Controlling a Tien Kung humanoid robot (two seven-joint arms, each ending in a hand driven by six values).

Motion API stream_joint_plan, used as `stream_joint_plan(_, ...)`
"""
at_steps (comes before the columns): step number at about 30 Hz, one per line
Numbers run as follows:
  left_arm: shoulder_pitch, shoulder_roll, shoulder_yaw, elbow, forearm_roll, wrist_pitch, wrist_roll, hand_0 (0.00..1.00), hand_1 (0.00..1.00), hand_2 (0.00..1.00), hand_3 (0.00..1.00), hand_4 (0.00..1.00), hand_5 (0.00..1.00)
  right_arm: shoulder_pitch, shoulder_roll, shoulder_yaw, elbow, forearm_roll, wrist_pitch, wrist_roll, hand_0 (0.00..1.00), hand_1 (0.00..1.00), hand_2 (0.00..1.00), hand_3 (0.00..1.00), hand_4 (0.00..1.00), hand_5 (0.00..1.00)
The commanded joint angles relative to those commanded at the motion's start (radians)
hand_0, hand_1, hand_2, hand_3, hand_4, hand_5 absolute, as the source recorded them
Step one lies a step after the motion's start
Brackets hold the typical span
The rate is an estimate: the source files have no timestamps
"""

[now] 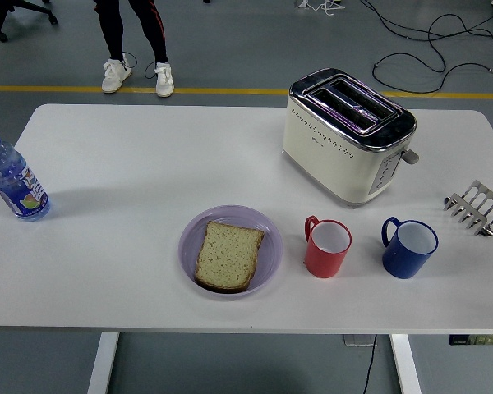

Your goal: Pick up the cup,pour liquid into bread,place the cup on the desk

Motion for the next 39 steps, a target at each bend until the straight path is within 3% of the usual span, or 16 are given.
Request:
stream_joint_plan(7,0.015,0.0,0.01,0.0,-0.012,0.003,-0.001,0.658,0.693,0.71,0.592,0.296,0.893,-0.064,0.011,-0.105,0.057,-0.292,-0.077,0.036,0.918,0.862,0.946,0.96,0.969,0.173)
stream_joint_plan(15,-0.011,0.0,0.001,0.0,-0.006,0.008,0.001,0.658,0.693,0.71,0.591,0.297,0.894,-0.094,0.052,-0.176,0.059,-0.623,-0.184,0.124,0.943,0.871,0.95,0.998,0.984,0.15)
stream_joint_plan(18,-0.002,0.0,-0.004,0.0,-0.002,0.009,0.002,0.658,0.692,0.711,0.591,0.297,0.891,-0.112,0.06,-0.198,0.051,-0.73,-0.199,0.152,0.945,0.871,0.954,0.998,0.99,0.151)
stream_joint_plan(28,0.023,0.0,0.006,0.0,-0.009,0.006,0.002,0.658,0.693,0.712,0.591,0.297,0.891,-0.178,0.074,-0.289,0.066,-0.673,-0.206,0.207,0.95,0.874,0.952,0.998,0.989,0.158)
stream_joint_plan(39,0.031,0.0,0.011,0.0,-0.006,0.004,0.004,0.658,0.693,0.711,0.591,0.297,0.894,-0.187,0.098,-0.331,-0.013,-0.634,-0.233,0.223,0.951,0.875,0.949,0.998,0.998,0.16)
